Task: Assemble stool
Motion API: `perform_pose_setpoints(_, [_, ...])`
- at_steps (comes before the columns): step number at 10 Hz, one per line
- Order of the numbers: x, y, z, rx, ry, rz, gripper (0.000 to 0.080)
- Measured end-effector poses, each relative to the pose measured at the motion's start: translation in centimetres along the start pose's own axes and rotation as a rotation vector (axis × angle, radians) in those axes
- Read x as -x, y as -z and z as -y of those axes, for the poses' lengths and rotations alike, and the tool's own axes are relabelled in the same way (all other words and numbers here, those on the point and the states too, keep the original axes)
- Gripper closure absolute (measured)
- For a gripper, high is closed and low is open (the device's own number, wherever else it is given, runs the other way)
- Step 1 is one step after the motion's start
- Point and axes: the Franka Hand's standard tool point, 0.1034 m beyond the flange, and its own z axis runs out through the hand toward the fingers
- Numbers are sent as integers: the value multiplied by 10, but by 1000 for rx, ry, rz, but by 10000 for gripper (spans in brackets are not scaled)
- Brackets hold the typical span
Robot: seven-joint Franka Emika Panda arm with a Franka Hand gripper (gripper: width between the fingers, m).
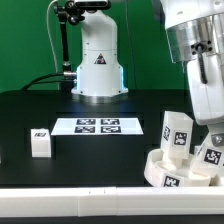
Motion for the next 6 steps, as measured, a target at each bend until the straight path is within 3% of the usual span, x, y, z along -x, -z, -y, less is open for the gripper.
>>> perform_pose_setpoints(3, [-1,0,1,0,-121,14,462])
perform_pose_setpoints(4, [-1,1,0,4,-80,13,365])
perform_pose_setpoints(5, [-3,10,1,24,21,13,233])
perform_pose_setpoints(6, [-8,20,6,18,98,14,176])
